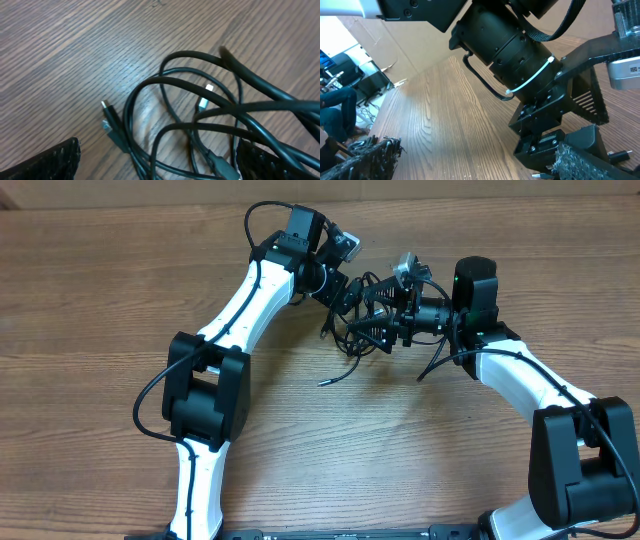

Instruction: Untangle cables

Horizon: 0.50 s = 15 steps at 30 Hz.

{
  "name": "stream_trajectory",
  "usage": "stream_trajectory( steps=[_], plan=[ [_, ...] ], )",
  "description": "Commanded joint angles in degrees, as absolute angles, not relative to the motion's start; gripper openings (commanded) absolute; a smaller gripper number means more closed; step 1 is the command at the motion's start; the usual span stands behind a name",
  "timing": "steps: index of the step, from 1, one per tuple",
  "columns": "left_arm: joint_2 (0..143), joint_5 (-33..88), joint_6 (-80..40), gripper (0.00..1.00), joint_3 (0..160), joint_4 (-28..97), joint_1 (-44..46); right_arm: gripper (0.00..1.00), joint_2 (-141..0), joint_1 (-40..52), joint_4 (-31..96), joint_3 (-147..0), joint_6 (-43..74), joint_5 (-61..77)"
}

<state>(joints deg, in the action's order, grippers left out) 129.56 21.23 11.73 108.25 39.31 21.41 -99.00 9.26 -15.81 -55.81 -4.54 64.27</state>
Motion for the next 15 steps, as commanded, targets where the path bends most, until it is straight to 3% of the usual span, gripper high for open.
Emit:
stream_trajectory(
  steps=[1, 15],
  plan=[
    [130.1, 18.9, 10.8, 1.0, 108.4, 39.6, 21.4, 1.0, -99.0, 9.3, -15.9, -56.2, -5.0, 64.2],
    [125.0, 18.9, 16.7, 0.99, 108.5, 43.9, 17.8, 1.0, -99.0, 9.3, -15.9, -56.2, -5.0, 64.1]
  ],
)
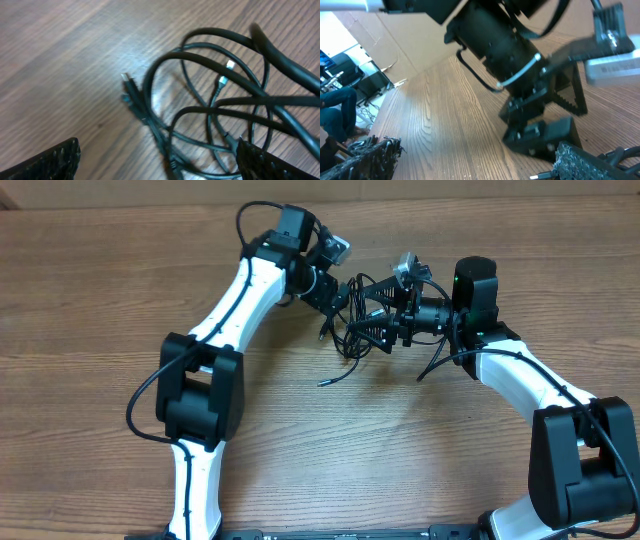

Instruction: Untangle cables

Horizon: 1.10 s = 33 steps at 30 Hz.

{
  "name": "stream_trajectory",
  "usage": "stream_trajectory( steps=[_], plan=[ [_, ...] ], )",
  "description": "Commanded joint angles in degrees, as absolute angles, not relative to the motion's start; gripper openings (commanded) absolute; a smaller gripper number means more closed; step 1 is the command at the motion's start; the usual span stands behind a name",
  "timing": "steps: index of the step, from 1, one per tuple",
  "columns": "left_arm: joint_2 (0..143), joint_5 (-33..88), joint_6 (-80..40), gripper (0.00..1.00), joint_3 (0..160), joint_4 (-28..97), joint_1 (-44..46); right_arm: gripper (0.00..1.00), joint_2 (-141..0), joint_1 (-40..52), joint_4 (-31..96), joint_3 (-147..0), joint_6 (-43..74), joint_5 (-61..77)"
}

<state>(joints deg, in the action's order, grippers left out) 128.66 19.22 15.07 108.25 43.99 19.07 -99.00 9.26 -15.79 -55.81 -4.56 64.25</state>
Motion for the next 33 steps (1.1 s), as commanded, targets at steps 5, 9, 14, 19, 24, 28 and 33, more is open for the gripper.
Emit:
stream_trajectory(
  steps=[5, 9, 14, 19, 24, 28, 33],
  plan=[
    [124.4, 19.1, 15.2, 1.0, 108.5, 44.0, 16.4, 1.0, -99.0, 9.3, -15.8, -56.2, -4.4, 62.5],
    [124.0, 19.1, 14.6, 0.99, 108.5, 44.7, 16.1, 1.0, -99.0, 9.3, -15.0, -56.2, 3.4, 51.8],
    [123.9, 19.6, 14.6, 0.99, 108.5, 44.6, 16.2, 0.99, -99.0, 9.3, -11.5, -56.2, 9.7, 39.8],
    [123.9, 20.5, 14.6, 1.0, 108.5, 44.4, 16.4, 0.99, -99.0, 9.3, -9.7, -56.2, 8.5, 37.1],
    [123.9, 20.5, 14.6, 1.0, 108.5, 43.0, 16.4, 0.98, -99.0, 9.3, -10.0, -56.2, 6.9, 36.8],
    [124.1, 20.6, 14.6, 1.0, 108.5, 42.4, 16.5, 0.98, -99.0, 9.3, -10.1, -56.2, 5.5, 36.5],
    [124.4, 20.5, 14.6, 1.0, 108.5, 41.5, 16.9, 0.84, -99.4, 10.0, -10.4, -56.2, 3.5, 36.5]
  ],
)
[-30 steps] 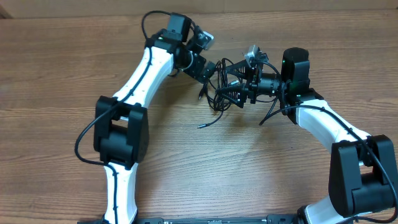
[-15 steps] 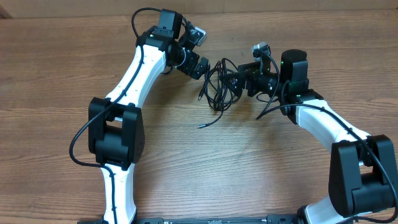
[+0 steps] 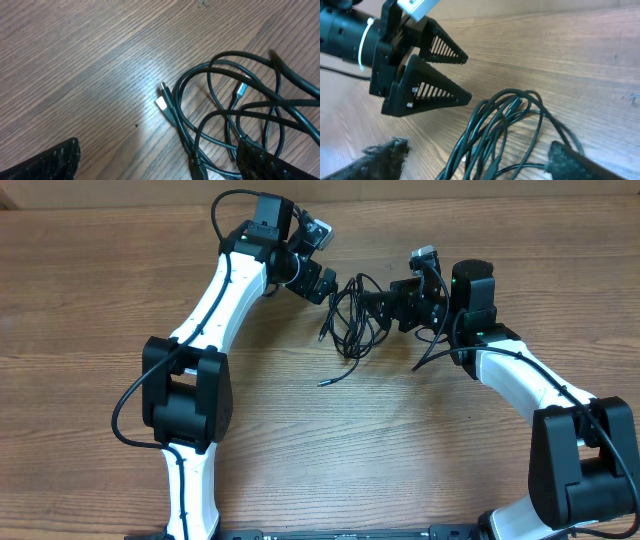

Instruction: Untangle cables

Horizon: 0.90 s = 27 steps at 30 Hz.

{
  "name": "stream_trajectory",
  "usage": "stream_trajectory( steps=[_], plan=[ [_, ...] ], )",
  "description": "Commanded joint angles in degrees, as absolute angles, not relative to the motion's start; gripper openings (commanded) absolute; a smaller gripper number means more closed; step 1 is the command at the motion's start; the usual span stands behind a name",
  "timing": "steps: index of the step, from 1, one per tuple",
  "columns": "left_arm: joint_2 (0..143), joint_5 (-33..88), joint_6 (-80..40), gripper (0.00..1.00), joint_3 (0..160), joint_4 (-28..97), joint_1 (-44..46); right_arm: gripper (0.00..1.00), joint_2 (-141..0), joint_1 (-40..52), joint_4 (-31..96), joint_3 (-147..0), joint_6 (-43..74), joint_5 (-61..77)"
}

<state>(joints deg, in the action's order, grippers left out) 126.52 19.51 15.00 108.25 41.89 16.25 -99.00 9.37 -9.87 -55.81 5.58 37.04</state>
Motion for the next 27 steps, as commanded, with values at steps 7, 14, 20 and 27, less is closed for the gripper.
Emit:
stream_trajectory(
  steps=[7, 14, 20, 27],
  plan=[
    [124.4, 19.7, 14.6, 1.0, 108.5, 40.7, 16.7, 0.76, -102.4, 12.4, -13.4, -56.2, 2.0, 35.7],
    [124.4, 16.4, 14.8, 1.0, 108.5, 42.7, 16.4, 0.58, -103.3, 12.6, -18.4, -56.3, 2.0, 33.0],
    [124.4, 16.5, 14.8, 0.99, 108.5, 43.0, 16.4, 0.42, -103.4, 12.6, -19.3, -56.3, 2.1, 31.6],
    [124.4, 16.4, 14.9, 1.0, 108.5, 43.0, 16.4, 0.32, -103.7, 12.7, -19.1, -56.3, 2.1, 31.6]
  ],
)
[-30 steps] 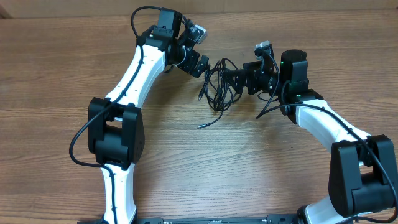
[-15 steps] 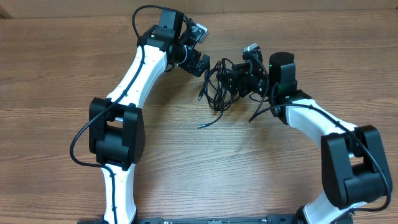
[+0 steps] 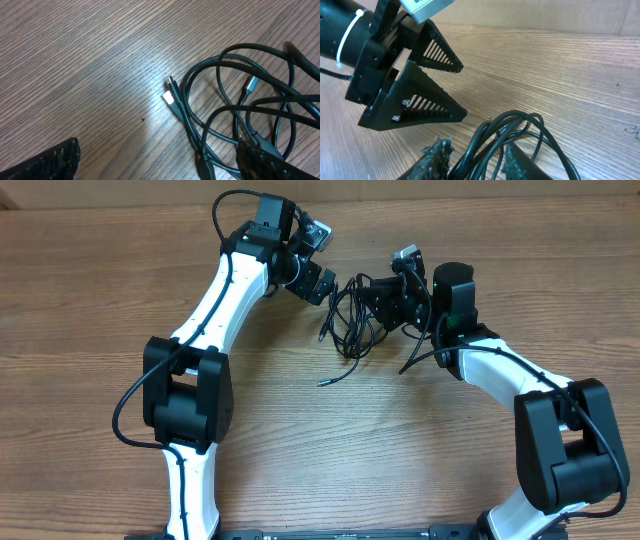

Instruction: Untangle cables

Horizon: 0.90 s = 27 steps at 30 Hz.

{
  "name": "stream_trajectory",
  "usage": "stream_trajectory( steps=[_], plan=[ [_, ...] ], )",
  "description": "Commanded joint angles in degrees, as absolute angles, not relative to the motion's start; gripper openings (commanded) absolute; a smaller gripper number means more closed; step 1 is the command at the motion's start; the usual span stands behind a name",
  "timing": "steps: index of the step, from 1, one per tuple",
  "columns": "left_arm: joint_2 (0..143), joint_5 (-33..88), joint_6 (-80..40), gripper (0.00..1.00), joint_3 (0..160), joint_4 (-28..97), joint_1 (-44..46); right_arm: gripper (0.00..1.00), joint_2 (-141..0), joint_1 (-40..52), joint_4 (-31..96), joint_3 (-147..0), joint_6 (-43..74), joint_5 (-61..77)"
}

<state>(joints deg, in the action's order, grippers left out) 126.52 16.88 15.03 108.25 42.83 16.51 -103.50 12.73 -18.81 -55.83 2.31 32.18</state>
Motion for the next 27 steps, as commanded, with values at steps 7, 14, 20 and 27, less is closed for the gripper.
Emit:
stream_trajectory(
  steps=[7, 14, 20, 27],
  plan=[
    [124.4, 16.1, 15.2, 1.0, 108.5, 43.0, 16.4, 0.06, -103.7, 13.0, -19.0, -56.3, 2.0, 31.6],
    [124.4, 16.1, 15.2, 1.0, 108.5, 43.1, 16.2, 0.04, -103.6, 13.1, -20.0, -56.3, 2.1, 34.1],
    [124.4, 16.2, 15.2, 1.0, 108.5, 43.5, 16.0, 0.04, -101.1, 10.0, -33.4, -56.4, 10.4, 44.9],
    [124.4, 16.6, 15.2, 0.99, 108.5, 44.4, 16.0, 0.04, -97.7, 5.7, -43.0, -56.4, 19.5, 48.7]
  ],
)
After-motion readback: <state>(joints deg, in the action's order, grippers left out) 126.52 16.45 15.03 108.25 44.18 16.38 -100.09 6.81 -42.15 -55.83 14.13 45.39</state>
